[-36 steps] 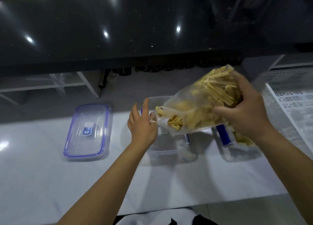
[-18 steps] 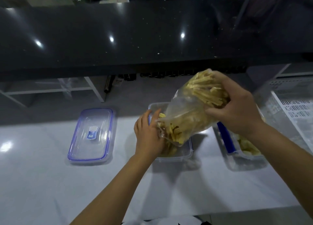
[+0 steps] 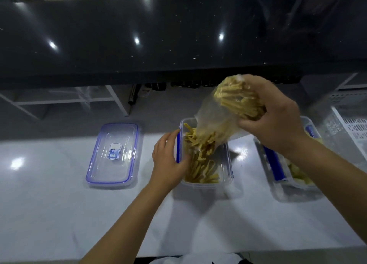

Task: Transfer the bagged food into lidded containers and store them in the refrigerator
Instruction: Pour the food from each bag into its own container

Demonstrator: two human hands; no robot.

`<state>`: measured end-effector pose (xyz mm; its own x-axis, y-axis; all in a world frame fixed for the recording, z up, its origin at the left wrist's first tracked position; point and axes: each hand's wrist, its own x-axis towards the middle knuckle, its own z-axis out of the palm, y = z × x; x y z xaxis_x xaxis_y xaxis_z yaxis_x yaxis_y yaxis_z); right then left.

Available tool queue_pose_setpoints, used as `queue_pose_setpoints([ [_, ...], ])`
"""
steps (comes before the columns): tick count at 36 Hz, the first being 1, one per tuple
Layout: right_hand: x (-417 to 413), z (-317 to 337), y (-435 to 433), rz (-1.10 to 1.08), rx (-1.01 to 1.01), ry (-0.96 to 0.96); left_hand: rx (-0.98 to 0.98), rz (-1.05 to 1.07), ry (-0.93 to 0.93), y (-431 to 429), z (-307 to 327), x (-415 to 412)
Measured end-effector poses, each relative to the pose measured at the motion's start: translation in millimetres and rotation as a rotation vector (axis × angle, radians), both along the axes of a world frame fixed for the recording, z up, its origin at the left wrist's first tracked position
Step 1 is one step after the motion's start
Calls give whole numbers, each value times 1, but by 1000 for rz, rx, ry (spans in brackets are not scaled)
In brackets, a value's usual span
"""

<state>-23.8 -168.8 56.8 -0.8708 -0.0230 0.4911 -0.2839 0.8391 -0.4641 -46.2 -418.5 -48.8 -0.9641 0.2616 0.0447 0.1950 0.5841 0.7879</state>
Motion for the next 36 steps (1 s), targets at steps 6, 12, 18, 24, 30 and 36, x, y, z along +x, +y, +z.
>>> queue_pose_setpoints([
  [6,-3,3,-12,16,142,31,286,-15,-9,-4,42,-14],
  [12,-4,-16,-39,86,280,-64,417,-159,-11,3,72,-28],
  [18,3,-42,-49,94,255,-101,419,-109,-5,6,58,-19],
  [24,3,-63,-58,55,247,-59,401,-100,71,4,46,-14],
  [30,9,-83,-69,74,282,-126,319,15,58,-1,31,-11],
  [36,18,-82,-46,54,177,-264,370,55,-36,-2,25,-7],
])
